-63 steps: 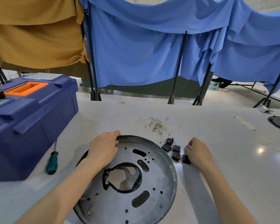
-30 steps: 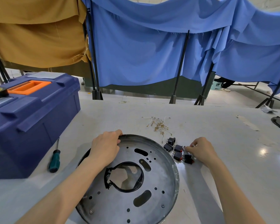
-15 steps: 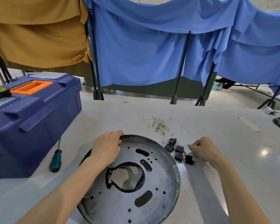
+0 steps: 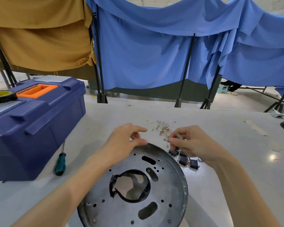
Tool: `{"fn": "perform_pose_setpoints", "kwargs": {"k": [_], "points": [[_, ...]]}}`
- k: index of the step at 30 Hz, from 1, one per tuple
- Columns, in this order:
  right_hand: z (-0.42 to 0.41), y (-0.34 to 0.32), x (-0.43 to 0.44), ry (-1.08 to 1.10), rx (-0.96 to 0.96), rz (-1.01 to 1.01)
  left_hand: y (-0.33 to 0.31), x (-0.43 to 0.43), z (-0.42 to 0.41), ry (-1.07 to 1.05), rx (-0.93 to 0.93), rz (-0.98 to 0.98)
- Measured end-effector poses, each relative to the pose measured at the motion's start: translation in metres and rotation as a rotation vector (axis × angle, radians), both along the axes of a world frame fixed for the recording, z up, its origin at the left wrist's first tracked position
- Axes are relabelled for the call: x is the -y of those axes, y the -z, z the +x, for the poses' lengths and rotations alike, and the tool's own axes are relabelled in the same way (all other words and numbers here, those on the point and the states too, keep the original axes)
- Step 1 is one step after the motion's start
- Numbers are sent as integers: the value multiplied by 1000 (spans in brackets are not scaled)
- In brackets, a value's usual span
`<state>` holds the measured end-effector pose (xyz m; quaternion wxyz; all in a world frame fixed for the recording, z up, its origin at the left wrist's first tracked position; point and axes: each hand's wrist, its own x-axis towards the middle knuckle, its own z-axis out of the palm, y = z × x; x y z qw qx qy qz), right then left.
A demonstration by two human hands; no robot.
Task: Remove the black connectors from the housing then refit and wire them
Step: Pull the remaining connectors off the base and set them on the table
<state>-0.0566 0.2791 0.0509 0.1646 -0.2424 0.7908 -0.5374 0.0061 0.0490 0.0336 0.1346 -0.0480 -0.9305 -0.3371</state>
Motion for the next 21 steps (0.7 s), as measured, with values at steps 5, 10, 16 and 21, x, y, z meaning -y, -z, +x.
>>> {"fn": "perform_pose_setpoints", "kwargs": {"k": [5, 10, 16, 21], "points": [[8, 5, 15, -81, -48, -53, -1, -37, 9, 123, 12, 307], [-1, 16, 12, 140, -197, 71, 4, -37, 1, 64, 37, 144], [-5, 26, 10, -12, -129, 448, 18, -42, -3, 58, 67, -225], [-4, 26, 10, -124, -99, 480, 23, -43, -1, 54, 10, -266]]}}
